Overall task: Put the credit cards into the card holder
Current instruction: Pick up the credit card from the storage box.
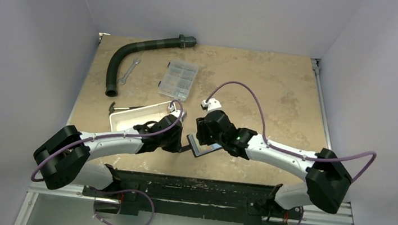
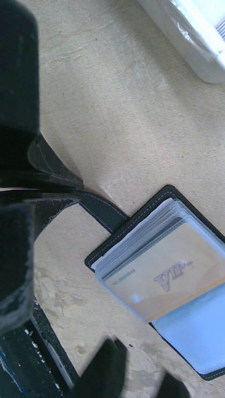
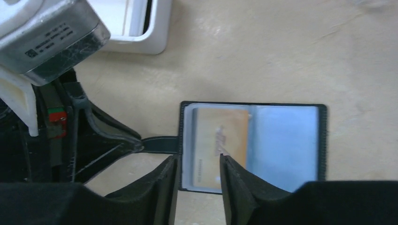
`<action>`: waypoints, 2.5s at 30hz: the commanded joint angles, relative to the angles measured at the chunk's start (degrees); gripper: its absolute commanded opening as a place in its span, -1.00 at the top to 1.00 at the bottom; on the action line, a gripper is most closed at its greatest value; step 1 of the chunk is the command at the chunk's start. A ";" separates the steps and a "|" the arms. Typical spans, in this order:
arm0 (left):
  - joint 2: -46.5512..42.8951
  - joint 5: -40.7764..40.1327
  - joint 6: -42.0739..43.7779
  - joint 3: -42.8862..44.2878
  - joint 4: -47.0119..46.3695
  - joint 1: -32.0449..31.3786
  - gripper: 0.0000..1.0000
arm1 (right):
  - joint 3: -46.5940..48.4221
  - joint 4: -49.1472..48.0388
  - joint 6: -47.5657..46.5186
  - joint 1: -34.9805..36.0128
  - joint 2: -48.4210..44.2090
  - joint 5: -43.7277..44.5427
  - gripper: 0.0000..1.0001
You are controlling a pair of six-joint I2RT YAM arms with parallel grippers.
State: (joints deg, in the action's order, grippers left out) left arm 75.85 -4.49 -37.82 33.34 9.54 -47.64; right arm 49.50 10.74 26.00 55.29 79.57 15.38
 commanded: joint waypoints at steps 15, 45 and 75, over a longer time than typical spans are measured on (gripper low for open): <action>-5.60 3.57 4.30 12.92 10.04 2.23 0.24 | -6.28 -1.48 4.55 -7.39 0.45 2.75 0.09; 13.00 -5.68 -9.68 25.70 13.37 17.93 -0.99 | -18.20 -8.95 6.18 -7.44 -21.38 -4.51 -0.18; 12.10 -1.12 -8.22 21.85 4.44 17.97 -0.27 | -18.13 -8.27 5.23 -7.41 -21.52 -3.84 -0.17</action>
State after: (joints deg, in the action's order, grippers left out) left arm 91.15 -6.00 -46.72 55.11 17.10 -29.95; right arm 31.38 3.29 31.48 47.72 58.43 10.94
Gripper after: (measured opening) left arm 0.669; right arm 0.584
